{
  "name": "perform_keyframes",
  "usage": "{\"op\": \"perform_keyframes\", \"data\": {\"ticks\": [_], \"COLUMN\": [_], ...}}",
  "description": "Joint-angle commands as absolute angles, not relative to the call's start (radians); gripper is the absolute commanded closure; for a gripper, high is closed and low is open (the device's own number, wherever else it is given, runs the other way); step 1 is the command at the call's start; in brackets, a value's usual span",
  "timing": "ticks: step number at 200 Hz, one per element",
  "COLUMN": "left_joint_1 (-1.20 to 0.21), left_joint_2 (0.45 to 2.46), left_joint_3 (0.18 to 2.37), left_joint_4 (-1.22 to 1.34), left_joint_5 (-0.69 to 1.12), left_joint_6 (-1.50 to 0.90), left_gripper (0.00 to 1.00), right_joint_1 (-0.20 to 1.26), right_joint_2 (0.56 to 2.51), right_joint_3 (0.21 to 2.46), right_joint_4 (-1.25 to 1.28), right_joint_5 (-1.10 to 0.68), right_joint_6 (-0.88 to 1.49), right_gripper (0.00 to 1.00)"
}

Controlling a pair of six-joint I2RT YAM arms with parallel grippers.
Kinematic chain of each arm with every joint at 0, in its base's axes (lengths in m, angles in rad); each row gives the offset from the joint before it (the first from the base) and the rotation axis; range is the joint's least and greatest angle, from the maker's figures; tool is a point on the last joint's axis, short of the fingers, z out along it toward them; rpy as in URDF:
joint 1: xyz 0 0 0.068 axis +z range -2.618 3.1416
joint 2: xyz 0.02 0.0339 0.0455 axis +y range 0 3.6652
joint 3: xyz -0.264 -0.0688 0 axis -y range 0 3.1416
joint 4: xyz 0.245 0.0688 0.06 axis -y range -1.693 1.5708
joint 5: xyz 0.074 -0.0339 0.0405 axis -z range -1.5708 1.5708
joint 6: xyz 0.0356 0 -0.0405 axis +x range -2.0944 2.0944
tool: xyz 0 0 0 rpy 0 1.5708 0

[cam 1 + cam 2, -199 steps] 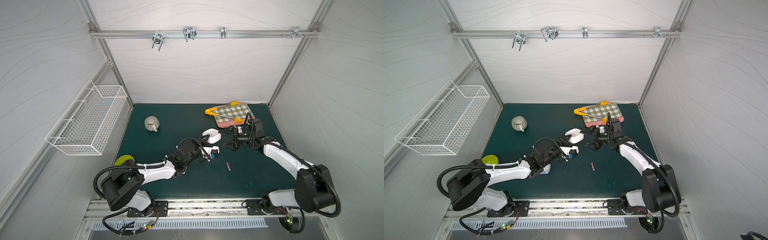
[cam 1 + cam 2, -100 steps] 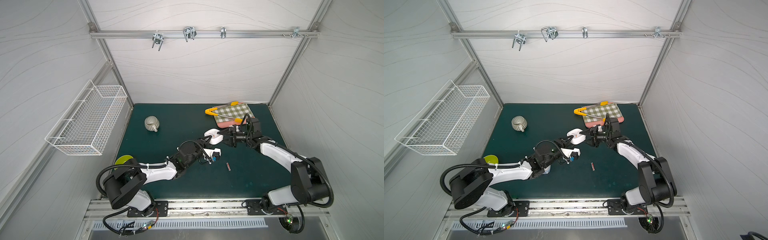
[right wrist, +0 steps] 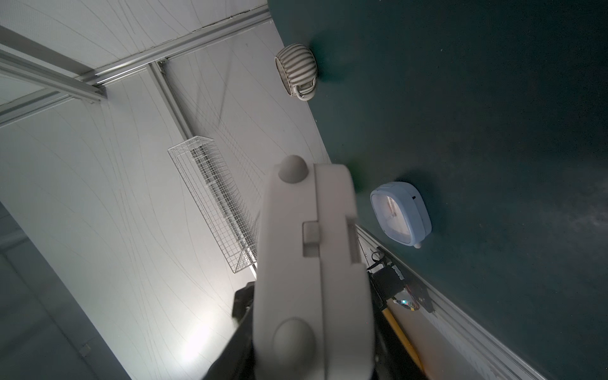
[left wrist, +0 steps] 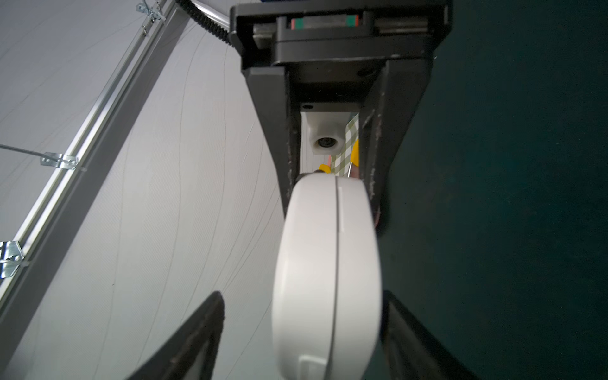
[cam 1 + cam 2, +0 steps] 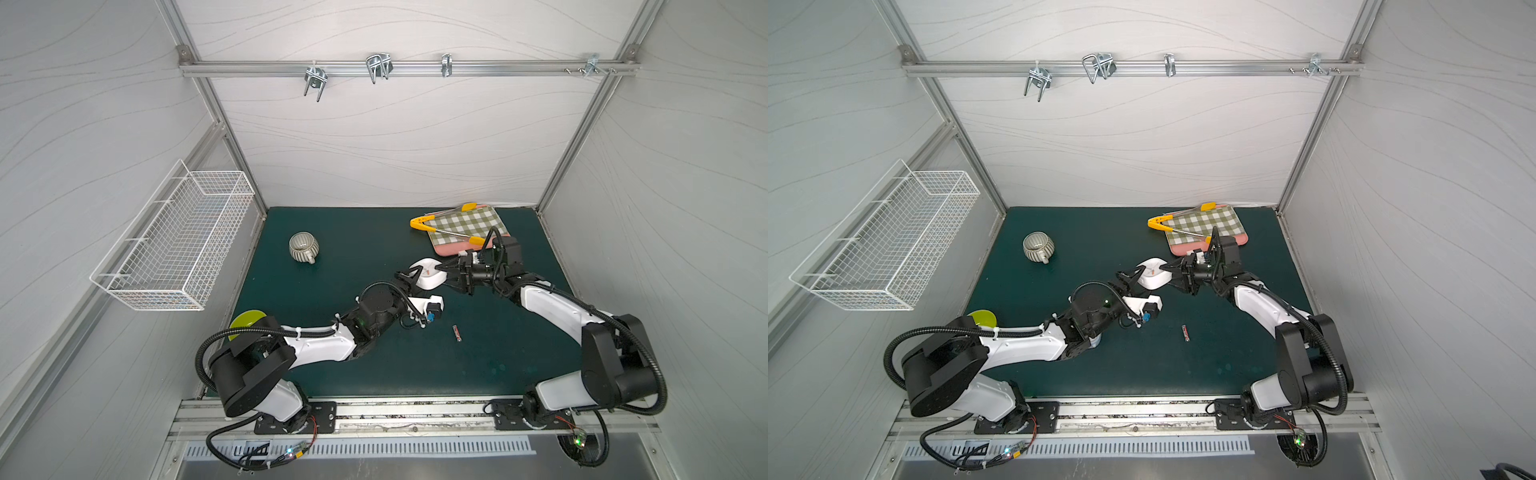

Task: Insert the battery into the alarm
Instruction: Place the alarm at the center of the board.

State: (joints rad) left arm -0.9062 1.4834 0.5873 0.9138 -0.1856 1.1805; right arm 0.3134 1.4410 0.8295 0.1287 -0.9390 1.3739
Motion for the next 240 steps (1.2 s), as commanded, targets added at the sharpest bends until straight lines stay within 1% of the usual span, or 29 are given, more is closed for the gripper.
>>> {"op": "perform_keyframes", "data": {"ticks": [1, 3, 5, 34, 54, 71, 90, 104, 127, 157, 197, 224, 240], "left_joint_1": [-0.925, -0.924, -0.924, -0.924, -0.924, -0.922, -0.9, -0.84, -0.741, -0.732, -0.726, -0.703, -0.67], "left_joint_2": [1.44, 1.431, 1.421, 1.211, 1.075, 0.96, 0.867, 0.822, 0.769, 0.733, 0.755, 0.788, 0.815], "left_joint_3": [0.567, 0.562, 0.557, 0.484, 0.4, 0.388, 0.402, 0.42, 0.422, 0.424, 0.438, 0.471, 0.499], "left_joint_4": [0.969, 0.96, 0.949, 0.708, 0.642, 0.506, 0.348, 0.253, 0.186, 0.142, 0.113, 0.065, 0.003], "left_joint_5": [-0.269, -0.271, -0.271, -0.27, -0.287, -0.327, -0.344, -0.282, -0.192, -0.212, -0.178, -0.187, -0.209], "left_joint_6": [0.974, 0.95, 0.93, 0.463, 0.277, 0.134, 0.022, -0.06, -0.18, -0.212, -0.263, -0.328, -0.4], "left_gripper": [0.05, 0.02, 0.01, 0.0, 0.0, 0.0, 0.0, 0.01, 0.01, 0.0, 0.0, 0.0, 0.0], "right_joint_1": [0.303, 0.303, 0.302, 0.3, 0.313, 0.34, 0.374, 0.4, 0.434, 0.445, 0.433, 0.419, 0.41], "right_joint_2": [1.453, 1.456, 1.46, 1.562, 1.666, 1.766, 1.872, 1.942, 2.045, 2.124, 2.165, 2.145, 2.129], "right_joint_3": [0.894, 0.898, 0.903, 0.976, 1.039, 1.109, 1.184, 1.244, 1.347, 1.406, 1.392, 1.351, 1.33], "right_joint_4": [0.048, 0.044, 0.037, 0.007, 0.027, 0.028, 0.056, 0.081, 0.055, 0.056, 0.061, 0.089, 0.085], "right_joint_5": [-0.89, -0.883, -0.876, -0.802, -0.764, -0.719, -0.69, -0.673, -0.657, -0.635, -0.639, -0.647, -0.645], "right_joint_6": [1.266, 1.255, 1.245, 1.135, 1.087, 1.043, 1.042, 1.042, 1.032, 1.026, 0.997, 0.982, 0.965], "right_gripper": [0.59, 0.59, 0.59, 0.57, 0.55, 0.54, 0.55, 0.54, 0.54, 0.52, 0.43, 0.24, 0.15]}}
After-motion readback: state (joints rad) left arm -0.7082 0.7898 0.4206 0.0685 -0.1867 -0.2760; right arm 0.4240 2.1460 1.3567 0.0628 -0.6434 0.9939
